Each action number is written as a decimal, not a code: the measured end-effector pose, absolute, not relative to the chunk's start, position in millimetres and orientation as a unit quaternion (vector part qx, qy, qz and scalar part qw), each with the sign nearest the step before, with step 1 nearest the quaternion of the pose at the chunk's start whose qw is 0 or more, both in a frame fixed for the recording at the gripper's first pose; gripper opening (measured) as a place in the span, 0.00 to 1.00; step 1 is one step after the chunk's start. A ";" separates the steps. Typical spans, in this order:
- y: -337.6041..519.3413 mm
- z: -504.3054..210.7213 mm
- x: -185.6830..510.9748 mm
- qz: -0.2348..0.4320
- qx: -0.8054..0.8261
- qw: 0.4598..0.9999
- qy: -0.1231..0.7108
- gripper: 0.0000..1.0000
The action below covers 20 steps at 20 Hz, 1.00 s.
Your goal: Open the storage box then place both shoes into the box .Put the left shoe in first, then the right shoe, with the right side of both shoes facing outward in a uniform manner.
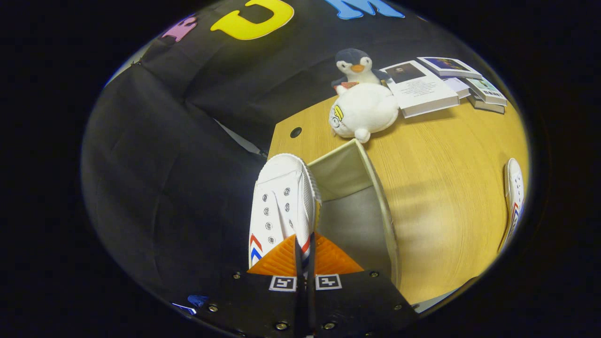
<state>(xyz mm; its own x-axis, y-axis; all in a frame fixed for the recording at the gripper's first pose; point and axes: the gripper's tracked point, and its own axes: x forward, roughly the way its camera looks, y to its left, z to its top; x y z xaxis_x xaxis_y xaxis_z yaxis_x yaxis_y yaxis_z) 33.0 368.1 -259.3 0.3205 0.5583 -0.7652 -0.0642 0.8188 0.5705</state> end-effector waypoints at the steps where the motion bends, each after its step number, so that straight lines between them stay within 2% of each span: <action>1: 371.5 -265.1 29.3 0.200 0.216 0.780 0.552 0.01; 10: 395.5 -305.5 12.1 0.200 0.174 0.771 0.579 0.02; 11: 399.3 -299.8 12.8 0.208 0.180 0.772 0.574 0.08; 12: 398.0 -294.4 17.0 0.209 0.183 0.779 0.562 0.27; 13: 393.5 -289.0 23.7 0.210 0.177 0.789 0.550 0.41; 15: 378.1 -272.1 28.2 0.214 0.155 0.806 0.529 0.98; 20: 324.8 -220.7 46.0 0.220 0.161 0.843 0.464 0.98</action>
<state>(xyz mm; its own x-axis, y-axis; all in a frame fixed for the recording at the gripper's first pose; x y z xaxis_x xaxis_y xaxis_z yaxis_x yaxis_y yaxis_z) 46.0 324.8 -220.7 0.4721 0.5202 -0.7117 -0.2218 0.8515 0.4752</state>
